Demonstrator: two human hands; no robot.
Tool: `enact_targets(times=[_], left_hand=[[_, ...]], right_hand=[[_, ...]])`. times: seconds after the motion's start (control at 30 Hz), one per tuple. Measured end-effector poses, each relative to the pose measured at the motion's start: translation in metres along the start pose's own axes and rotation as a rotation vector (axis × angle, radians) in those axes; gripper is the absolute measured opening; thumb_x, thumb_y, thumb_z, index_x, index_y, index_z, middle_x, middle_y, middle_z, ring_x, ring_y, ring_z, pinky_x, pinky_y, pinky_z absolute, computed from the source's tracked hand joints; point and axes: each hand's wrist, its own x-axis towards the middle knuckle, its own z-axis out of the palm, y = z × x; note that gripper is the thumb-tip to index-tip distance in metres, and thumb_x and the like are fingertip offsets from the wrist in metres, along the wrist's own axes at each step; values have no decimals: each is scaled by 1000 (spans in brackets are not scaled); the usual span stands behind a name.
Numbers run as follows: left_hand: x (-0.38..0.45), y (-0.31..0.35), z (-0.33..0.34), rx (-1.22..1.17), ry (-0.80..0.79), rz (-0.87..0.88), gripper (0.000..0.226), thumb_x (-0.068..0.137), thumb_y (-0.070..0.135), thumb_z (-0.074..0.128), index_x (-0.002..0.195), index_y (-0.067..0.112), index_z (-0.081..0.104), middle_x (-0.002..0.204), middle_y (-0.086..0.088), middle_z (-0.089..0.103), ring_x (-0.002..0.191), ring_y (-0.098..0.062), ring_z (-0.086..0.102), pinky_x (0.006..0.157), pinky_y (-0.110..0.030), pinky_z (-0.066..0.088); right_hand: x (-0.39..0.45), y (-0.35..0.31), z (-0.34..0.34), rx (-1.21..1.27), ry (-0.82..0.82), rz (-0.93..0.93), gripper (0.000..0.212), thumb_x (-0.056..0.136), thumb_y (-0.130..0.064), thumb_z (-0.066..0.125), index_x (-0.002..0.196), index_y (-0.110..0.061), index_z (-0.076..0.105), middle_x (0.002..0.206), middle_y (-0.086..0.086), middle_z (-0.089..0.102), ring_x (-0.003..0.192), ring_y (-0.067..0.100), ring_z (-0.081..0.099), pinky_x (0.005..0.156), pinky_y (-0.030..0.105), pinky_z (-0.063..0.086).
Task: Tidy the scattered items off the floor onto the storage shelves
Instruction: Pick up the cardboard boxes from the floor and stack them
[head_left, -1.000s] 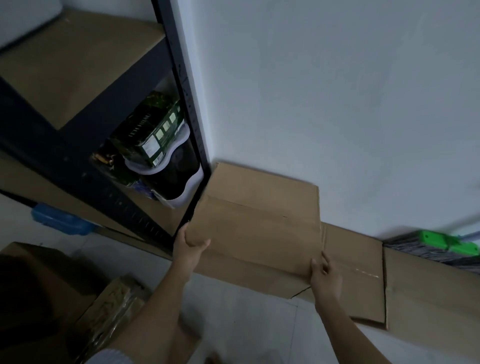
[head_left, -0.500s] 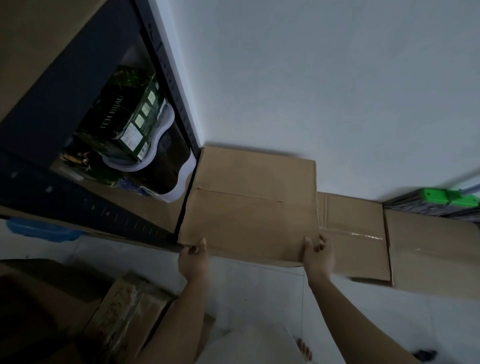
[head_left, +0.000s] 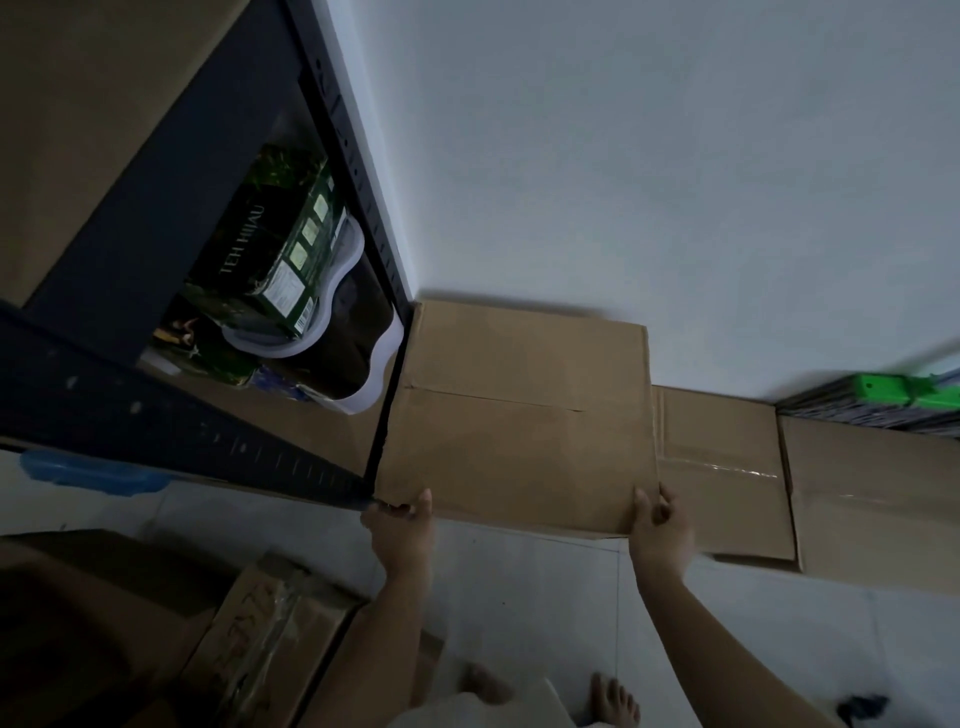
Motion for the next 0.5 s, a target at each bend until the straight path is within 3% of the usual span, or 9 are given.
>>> enact_targets(times=[0.07,0.17,0.33,0.5], left_hand=[[3,6,-2,48,-19,20,76,84,14,74,144,-1,30,119,-11,60,103,-28,64,95,-45,50],[12,7,-4,35,-64,0,83,79,16,78,147,6,31,131,-15,58,114,-33,59,96,-52,50],[23,8,5,-116,-100,-67,97,70,29,80,150,20,25,128,-9,54,117,-33,57,98,-56,49],[31,10,24,-180,24,-86,71,82,8,75,139,5,34,129,-18,56,111,-35,60,96,-56,50]], right_hand=[[-5,3,-3,-6,12,5,45,94,-28,63,134,-7,56,120,18,64,109,32,60,92,41,47],[-12,5,-5,12,16,8,46,94,-28,63,134,-8,56,123,19,64,112,33,60,96,45,48],[-3,-9,4,24,20,19,45,93,-27,64,133,-8,58,122,19,65,112,33,61,95,43,48],[13,-24,13,-22,5,-3,47,95,-28,62,137,-7,55,130,16,61,122,33,56,101,39,42]])
